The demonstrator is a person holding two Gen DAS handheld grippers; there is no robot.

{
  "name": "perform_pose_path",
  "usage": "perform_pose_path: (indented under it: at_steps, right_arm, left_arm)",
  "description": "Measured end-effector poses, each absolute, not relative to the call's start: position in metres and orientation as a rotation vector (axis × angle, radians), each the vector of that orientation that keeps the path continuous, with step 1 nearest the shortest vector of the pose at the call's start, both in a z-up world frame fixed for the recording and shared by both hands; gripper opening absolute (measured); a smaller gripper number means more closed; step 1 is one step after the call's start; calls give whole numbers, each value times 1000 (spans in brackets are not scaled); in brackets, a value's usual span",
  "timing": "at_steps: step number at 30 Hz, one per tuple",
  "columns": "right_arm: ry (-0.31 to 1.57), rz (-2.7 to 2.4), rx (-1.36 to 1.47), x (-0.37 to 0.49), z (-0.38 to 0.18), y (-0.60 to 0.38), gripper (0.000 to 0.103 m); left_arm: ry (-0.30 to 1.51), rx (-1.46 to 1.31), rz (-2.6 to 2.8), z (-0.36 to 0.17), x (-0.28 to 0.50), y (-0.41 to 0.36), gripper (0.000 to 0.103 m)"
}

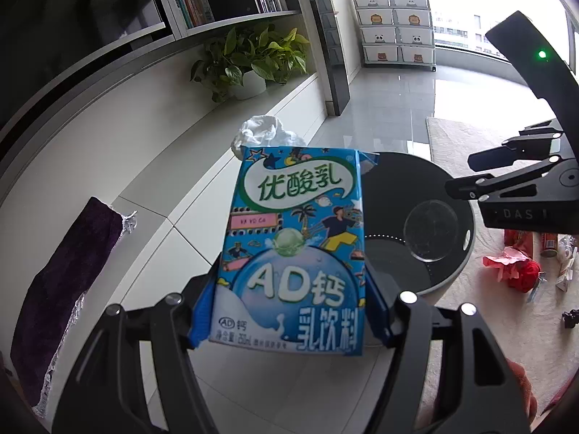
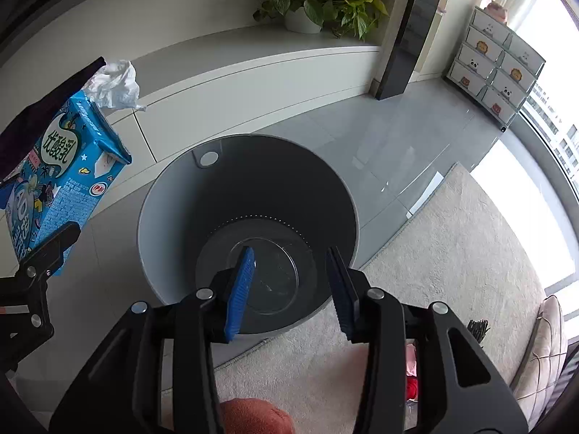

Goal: Collect trash
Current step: 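Open the right tool to drop the cup while the left tool drops the carton into the bin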

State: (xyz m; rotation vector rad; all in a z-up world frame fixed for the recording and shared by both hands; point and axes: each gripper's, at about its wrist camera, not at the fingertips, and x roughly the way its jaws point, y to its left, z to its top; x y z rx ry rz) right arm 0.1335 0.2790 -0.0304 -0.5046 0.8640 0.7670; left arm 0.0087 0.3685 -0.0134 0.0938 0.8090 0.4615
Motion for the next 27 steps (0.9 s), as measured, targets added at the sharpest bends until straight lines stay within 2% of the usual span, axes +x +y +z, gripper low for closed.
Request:
perform_pose_path:
  at_steps: [17,20,27]
  right_arm:
    - [863,722,-493,140,-27,250,47]
    - [867,710,-485,140,-27,239,47]
    - [871,686,-460,135,-27,211,47]
  left_arm:
    - [851,90,394,-29,51,365,67]
    - [879,104,349,-36,65,358,71]
    - [894,91,356,-42,73,349,71]
